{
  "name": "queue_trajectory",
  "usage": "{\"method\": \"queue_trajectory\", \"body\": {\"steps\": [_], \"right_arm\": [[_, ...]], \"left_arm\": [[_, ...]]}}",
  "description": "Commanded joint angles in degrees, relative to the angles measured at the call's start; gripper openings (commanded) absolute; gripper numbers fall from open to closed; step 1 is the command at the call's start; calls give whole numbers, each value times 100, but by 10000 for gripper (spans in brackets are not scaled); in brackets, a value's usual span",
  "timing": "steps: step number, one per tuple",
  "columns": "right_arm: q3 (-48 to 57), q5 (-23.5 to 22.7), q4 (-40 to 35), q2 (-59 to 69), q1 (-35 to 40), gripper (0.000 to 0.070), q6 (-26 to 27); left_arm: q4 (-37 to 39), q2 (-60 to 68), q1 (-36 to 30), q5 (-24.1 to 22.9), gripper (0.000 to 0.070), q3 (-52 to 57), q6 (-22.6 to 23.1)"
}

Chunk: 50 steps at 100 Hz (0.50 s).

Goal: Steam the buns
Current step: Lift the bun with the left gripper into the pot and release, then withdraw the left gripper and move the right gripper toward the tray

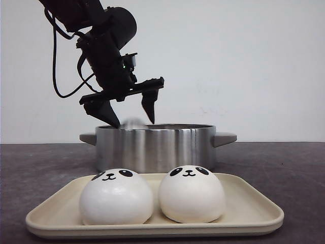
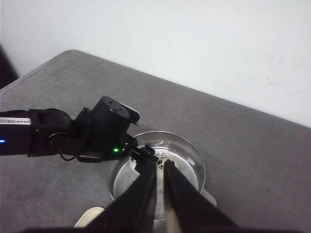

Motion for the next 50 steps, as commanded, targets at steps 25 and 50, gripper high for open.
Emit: {"method": "queue_trajectory", "body": {"steps": [25,50], "right_arm": [[52,57,-72,72,50,17,-199],[-951,254,-98,72,-136,17,-136]], "left_arm": [[-852,7,-48,33,553,455,-131],[-1410,-990,-343,-282,434,479,122]]}}
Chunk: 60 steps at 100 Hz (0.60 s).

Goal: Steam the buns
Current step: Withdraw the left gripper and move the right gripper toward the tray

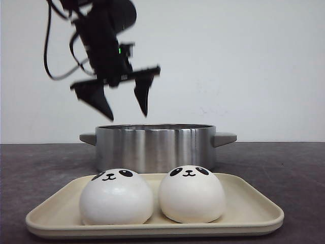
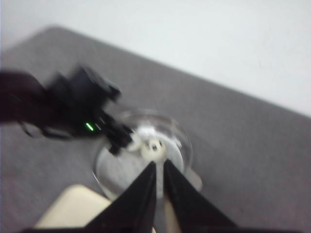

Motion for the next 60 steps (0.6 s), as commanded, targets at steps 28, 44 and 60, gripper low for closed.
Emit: {"method": "queue_trajectory", "body": {"steps": [28,44,60], "right_arm": [[-2280,-758,560,87,-188,17,715],[-3274,-1292,1012,118,-138,18,1154],[-3952,-1891,1438,214,-46,273,1478]], "left_arm": [[-190,-2210,-507,-334,434,136,321],[-457,-3263,-645,-334,434,136,321],[-907,-4124,-675,-337,434,136,321]]}}
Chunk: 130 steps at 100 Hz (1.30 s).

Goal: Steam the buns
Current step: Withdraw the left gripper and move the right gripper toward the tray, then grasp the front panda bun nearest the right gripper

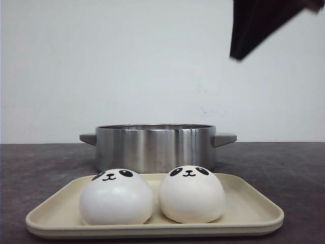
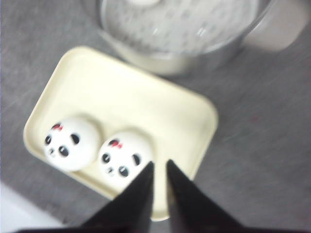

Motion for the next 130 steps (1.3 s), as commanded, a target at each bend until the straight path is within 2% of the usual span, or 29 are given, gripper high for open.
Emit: {"method": "queue_trajectory", "body": {"steps": [1,6,10,40,61,78,83,89,93,98,111,130], "right_arm": [[-92,-208,151,151,105,308,310],[-188,-315,214,232,160,458,330],[-243,-367,280,297,208,515,341],[-282,-385,481,1263,483,512,577],[-282,-835,780,2120,509,511,610],[-282,-866,968,2656,509,508,754],[-280,-866,955,2763,509,472,754],[-282,-859,931,2848,509,358,752],[-282,-820,935,2885,511,225,752],[-282,-791,968,2898,527,0,750],[-260,-787,1143,2822,568,14,730],[271,-793,876,2194,713,12,728]], "left_arm": [[-129,-177,-39,-20,434,127,57],[-273,-391,-39,-20,434,127,57],[-407,-560,-37,-22,434,127,59],[-962,-1390,-37,-46,434,127,50],[-1036,-1593,-37,-46,434,127,57],[-1274,-1606,-37,-46,434,127,57],[-1320,-1606,-37,-46,434,127,59],[-1344,-1606,-37,-44,434,127,61],[-1346,-1606,-37,-44,434,127,61],[-1351,-1606,-37,-44,434,127,61],[-1368,-1606,-37,-44,434,127,81],[-1447,-1611,-37,-44,434,127,81]]}}
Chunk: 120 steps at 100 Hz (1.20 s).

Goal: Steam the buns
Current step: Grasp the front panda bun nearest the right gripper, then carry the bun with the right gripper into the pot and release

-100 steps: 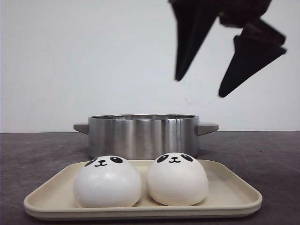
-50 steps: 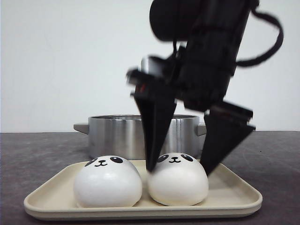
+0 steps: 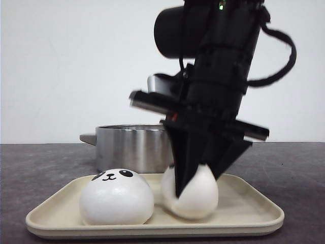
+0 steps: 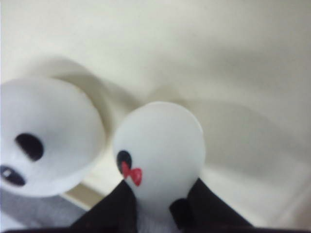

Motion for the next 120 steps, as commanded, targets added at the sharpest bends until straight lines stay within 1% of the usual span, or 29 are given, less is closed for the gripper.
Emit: {"method": "queue_trajectory", "body": {"steps": [1,13,20,33,41,51,57,76,99,108,113,117,120], "right_arm": [[459,-4,11,-328,151,12,33],[1209,72,-111,-728,197,9,-118],[1749,339,-114,-793,197,9,-208],[2680,938,-52,-780,101,8,-568],[2964,1351,221,-745,31,7,-798],[3038,1641,511,-640,-149,7,-925],[3038,1639,557,-498,-339,7,-999],[3038,1567,389,247,-826,7,-1093],[3038,1558,402,1318,-1182,8,-1165],[3038,1318,402,1635,-1292,12,-1167],[3038,1193,404,1757,-1344,45,-1165],[3038,1139,411,1847,-1375,118,-1143],[3038,1119,409,1895,-1386,188,-1139]], "left_arm": [[42,35,-37,-33,434,122,57],[68,35,-37,-33,434,122,57],[70,37,-37,-33,434,122,63],[72,42,-37,-35,434,122,74],[72,42,-37,-33,434,122,76],[72,42,-37,-33,434,122,76],[72,44,-37,-35,434,122,76],[70,66,-37,-33,434,122,118],[59,63,-37,-33,434,122,118],[46,63,-37,-33,434,122,118],[35,63,-37,-33,434,122,116],[28,63,-37,-33,434,122,116],[24,63,-37,-33,434,122,116]]}}
